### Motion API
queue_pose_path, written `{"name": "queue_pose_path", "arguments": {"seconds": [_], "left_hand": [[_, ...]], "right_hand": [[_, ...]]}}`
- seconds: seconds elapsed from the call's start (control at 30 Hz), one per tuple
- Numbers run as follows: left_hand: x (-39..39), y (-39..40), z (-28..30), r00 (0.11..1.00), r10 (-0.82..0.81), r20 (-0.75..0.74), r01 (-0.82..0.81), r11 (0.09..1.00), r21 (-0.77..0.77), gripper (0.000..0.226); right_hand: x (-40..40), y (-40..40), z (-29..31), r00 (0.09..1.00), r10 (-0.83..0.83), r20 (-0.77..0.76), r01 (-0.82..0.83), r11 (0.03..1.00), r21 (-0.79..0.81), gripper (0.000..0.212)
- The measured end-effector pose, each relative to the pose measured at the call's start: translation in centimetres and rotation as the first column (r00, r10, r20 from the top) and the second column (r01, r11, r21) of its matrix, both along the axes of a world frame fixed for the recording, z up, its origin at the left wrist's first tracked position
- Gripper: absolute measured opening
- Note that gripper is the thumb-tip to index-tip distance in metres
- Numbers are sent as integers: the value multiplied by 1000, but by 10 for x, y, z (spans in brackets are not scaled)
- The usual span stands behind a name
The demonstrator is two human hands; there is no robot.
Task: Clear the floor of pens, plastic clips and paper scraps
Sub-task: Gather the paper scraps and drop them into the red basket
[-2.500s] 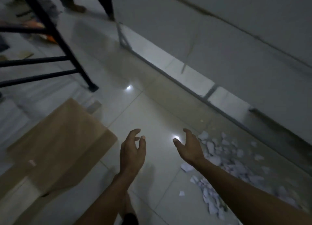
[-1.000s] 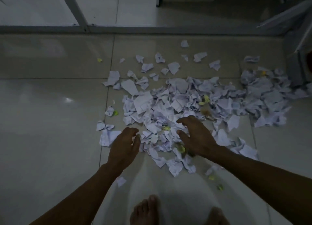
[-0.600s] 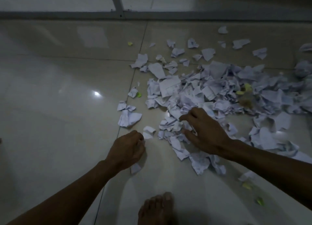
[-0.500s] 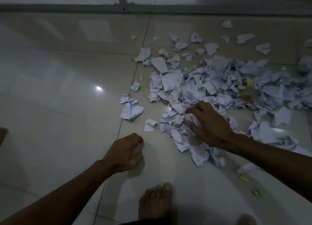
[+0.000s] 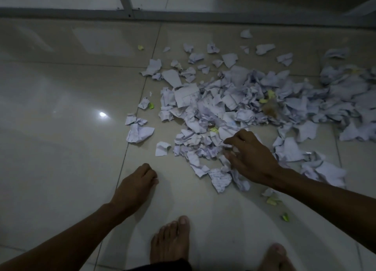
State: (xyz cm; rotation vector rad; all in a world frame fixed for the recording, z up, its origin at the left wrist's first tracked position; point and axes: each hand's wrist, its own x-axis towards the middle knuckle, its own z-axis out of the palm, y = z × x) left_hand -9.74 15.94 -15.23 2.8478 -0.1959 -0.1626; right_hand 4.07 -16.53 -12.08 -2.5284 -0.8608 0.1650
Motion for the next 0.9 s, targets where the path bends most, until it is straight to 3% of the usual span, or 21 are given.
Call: {"name": "queue_pose_path", "arguments": {"seconds": [0.1, 0.23, 0.4, 0.53, 0.6, 0.7, 0.8, 0.9], "left_hand": [[29, -29, 15, 982, -146, 121, 141, 989, 49, 22], [51, -81, 23, 894, -364, 263, 361, 931, 59, 7], [53, -133, 3, 712, -622, 326, 639, 766, 67, 8], [58, -140, -17, 707, -670, 228, 660, 740, 128, 13], [68, -142, -22, 703, -687, 187, 670, 727, 152, 22], [85, -149, -25, 712, -686, 149, 671, 727, 142, 32], [98, -159, -23, 775, -618, 129, 615, 786, 68, 49], [110, -166, -21, 808, -576, 127, 581, 814, -8, 30]], "right_hand": [[-10, -18, -3, 997, -73, -19, 73, 997, 5, 32], [-37, -50, -4, 977, -205, -64, 207, 978, 28, 31], [-79, -100, 6, 929, -354, -105, 348, 935, -72, 46], [-115, -125, 0, 939, -335, -74, 300, 907, -296, 84], [-124, -129, -10, 948, -316, -36, 281, 886, -369, 92], [-124, -127, -25, 942, -335, 16, 312, 860, -404, 80], [-115, -120, -35, 937, -344, 56, 336, 848, -410, 63], [-99, -114, -43, 920, -385, 65, 381, 848, -368, 58]]}}
